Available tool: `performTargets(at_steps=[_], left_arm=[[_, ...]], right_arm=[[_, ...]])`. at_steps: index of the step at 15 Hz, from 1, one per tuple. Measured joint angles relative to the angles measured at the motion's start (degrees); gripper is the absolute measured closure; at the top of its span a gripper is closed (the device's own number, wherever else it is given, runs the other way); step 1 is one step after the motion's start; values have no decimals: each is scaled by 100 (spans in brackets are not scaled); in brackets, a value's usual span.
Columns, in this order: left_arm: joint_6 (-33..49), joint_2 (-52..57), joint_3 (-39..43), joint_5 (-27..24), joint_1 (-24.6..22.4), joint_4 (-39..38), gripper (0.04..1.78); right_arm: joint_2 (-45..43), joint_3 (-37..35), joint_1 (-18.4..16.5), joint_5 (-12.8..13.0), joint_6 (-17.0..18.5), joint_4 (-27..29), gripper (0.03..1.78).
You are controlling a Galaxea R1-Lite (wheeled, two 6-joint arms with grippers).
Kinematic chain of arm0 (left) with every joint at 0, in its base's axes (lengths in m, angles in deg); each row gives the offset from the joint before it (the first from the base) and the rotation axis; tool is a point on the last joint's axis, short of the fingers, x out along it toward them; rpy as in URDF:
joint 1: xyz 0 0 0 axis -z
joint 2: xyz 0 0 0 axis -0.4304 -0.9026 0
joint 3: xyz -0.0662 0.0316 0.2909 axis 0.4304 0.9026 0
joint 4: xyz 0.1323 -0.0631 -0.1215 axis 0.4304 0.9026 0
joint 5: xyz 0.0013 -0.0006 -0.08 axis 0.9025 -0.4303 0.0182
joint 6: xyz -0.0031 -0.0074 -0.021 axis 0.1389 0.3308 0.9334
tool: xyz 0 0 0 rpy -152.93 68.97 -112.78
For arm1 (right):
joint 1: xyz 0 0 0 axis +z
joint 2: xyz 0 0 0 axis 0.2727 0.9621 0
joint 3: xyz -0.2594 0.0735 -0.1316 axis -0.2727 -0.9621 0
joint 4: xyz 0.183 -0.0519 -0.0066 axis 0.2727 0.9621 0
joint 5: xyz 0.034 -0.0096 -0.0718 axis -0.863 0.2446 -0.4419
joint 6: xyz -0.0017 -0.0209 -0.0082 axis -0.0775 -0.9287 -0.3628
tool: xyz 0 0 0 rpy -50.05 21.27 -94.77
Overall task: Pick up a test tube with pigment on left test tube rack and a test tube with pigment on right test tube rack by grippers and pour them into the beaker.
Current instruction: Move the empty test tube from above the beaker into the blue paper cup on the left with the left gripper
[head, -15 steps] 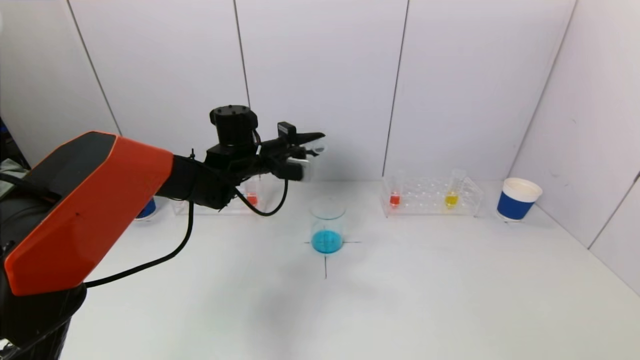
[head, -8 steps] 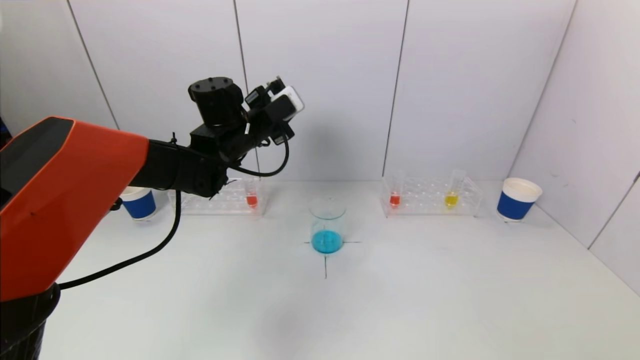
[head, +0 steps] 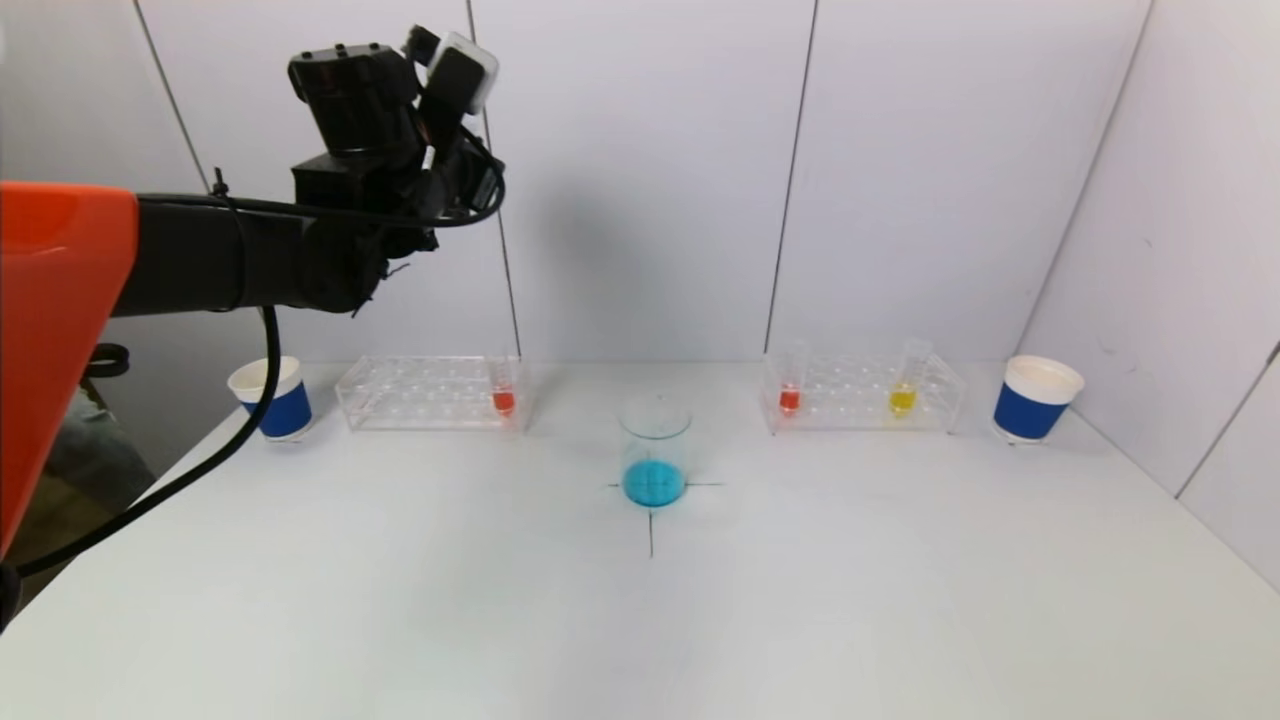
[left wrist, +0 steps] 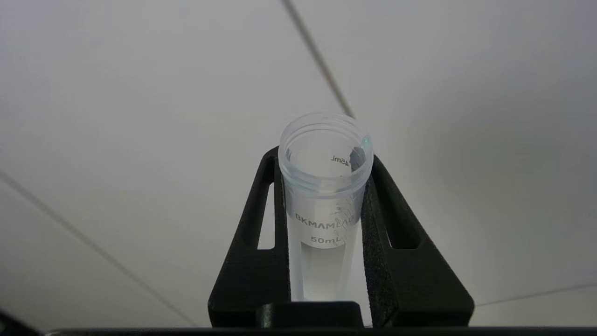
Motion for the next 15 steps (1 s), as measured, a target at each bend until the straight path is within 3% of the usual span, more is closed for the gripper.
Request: performTargets(at_steps=[3, 5, 11, 15], left_arm=[[499, -1, -475, 964, -446, 335, 137], [789, -34, -608, 1264, -795, 366, 137], [1265, -277, -652, 1281, -1931, 377, 137], [1665, -485, -514, 1253, -2356, 379, 137]], right_arm=[[0, 0, 0, 0, 2, 2, 4], [0, 0, 0, 0, 0, 0, 4], [0, 0, 0, 2, 2, 2, 4], [0, 0, 0, 2, 0, 0, 4]])
